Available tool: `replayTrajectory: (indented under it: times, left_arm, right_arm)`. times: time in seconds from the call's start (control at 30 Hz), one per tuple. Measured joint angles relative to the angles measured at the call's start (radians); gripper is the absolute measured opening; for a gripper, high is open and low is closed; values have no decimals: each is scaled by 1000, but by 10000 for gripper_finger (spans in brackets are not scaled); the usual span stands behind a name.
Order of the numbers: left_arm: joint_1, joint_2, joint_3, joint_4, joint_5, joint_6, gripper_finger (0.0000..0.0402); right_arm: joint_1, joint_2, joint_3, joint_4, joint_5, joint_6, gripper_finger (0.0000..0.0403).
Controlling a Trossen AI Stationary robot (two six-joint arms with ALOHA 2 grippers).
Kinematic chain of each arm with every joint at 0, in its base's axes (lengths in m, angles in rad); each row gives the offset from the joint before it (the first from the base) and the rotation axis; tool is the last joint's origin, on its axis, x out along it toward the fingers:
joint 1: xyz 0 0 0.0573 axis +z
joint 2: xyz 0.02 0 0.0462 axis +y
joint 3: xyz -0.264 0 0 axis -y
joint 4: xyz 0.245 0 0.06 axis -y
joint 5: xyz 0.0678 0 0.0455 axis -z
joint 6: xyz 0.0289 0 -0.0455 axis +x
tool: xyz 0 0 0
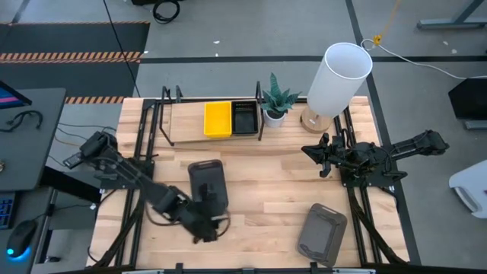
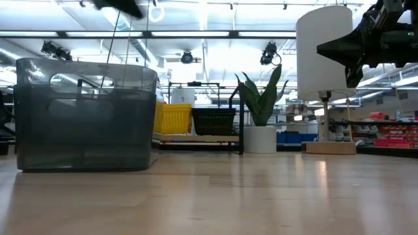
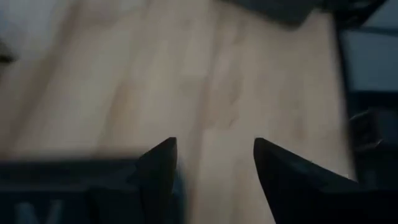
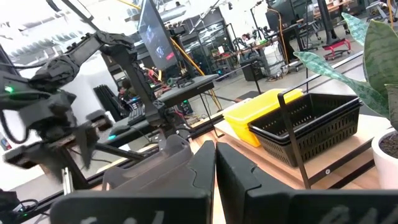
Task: Stack baskets on shelf by color
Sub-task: Stack the right transparent black bin on the transparent black bin
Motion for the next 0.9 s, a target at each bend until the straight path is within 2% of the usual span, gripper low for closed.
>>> replayTrajectory:
  times: [0.17,0.23,0.53,0.73,0.9]
  left_arm:
    - [93,115,0,324,195,147,193]
    - [123,165,22,407,261,194,182]
    - [178,457,382,356,342,431,179]
    - [201,645,628,335,487,488,189]
    - [201,777,804,313,513,574,195]
  right_arm:
    - [0,0,0,1,0,0,19]
    - [0,0,0,0,0,0,19]
    - [0,-1,0,8,0,0,19]
    - [0,-1,0,8,0,0,19]
    - [0,0,0,8,0,0,19]
